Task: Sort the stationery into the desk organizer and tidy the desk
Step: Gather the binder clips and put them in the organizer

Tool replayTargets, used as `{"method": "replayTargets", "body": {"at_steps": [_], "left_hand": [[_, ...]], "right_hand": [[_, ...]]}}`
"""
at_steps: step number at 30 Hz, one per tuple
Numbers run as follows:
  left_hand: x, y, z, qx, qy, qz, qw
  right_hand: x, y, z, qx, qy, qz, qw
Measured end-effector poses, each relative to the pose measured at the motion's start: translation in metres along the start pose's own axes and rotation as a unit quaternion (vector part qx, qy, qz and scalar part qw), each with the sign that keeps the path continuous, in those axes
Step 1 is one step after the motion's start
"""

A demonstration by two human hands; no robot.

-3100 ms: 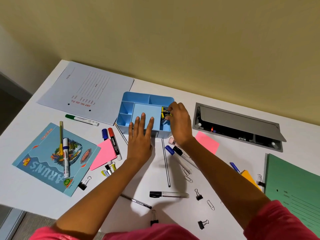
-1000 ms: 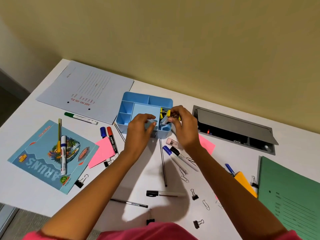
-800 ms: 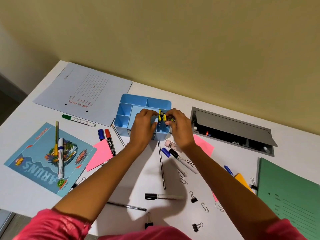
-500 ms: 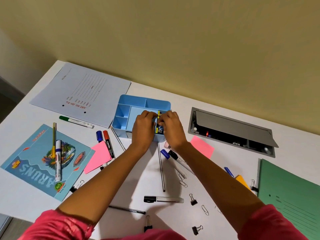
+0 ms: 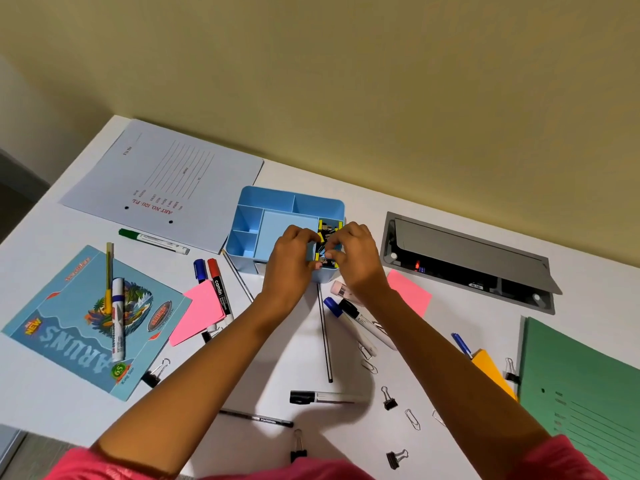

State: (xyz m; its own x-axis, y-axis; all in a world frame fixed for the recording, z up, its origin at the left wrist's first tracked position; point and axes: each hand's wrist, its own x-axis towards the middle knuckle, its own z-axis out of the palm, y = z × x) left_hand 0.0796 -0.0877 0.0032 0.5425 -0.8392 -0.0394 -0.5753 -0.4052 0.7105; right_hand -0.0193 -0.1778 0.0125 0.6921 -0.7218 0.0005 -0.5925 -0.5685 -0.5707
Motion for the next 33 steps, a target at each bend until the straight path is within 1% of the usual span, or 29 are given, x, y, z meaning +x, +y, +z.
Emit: {"method": "replayTargets", "body": {"at_steps": [2,4,8,10,13,18,20,21,23,25,28,33], "left_hand": [[0.003,0.0,-0.001,-0.002,0.0,-0.007,1.0],[0.006,0.001,-0.001,0.0,0.002,-0.02,1.0],[0.012,0.005,-0.002,0.015,0.009,-0.04,0.999],[0.015,0.007,-0.002,0.032,0.021,-0.041,0.998],[0.021,0.011,-0.001,0.052,0.042,-0.044,0.997],[0.03,0.016,0.0,0.06,0.064,-0.056,0.995],[0.031,0.016,0.001,0.067,0.064,-0.056,0.994],[0.03,0.017,0.001,0.069,0.063,-0.056,0.994],[0.027,0.016,0.002,0.064,0.064,-0.049,0.995],[0.023,0.016,0.003,0.052,0.061,-0.039,0.996],[0.017,0.013,0.004,0.044,0.046,-0.033,0.997],[0.014,0.015,0.005,0.067,0.017,-0.016,0.997]], "right_hand": [[-0.002,0.001,-0.004,0.002,-0.046,0.034,0.998],[-0.003,0.003,-0.005,-0.002,-0.053,0.054,0.997],[-0.002,0.002,-0.004,0.001,-0.015,0.071,0.997],[0.001,0.001,-0.003,-0.016,0.002,0.072,0.997],[0.007,-0.001,0.001,-0.029,0.031,0.062,0.997],[0.011,0.001,0.003,-0.055,0.052,0.049,0.996],[0.009,0.003,0.001,-0.036,0.052,0.052,0.997],[0.008,0.003,-0.001,-0.009,0.051,0.057,0.997],[0.005,0.004,-0.003,0.053,0.036,0.054,0.997],[0.003,0.005,-0.003,0.066,-0.002,0.032,0.997],[0.005,0.004,-0.002,0.038,-0.03,0.02,0.999],[0.011,0.0,-0.001,-0.03,-0.026,0.0,0.999]]}}
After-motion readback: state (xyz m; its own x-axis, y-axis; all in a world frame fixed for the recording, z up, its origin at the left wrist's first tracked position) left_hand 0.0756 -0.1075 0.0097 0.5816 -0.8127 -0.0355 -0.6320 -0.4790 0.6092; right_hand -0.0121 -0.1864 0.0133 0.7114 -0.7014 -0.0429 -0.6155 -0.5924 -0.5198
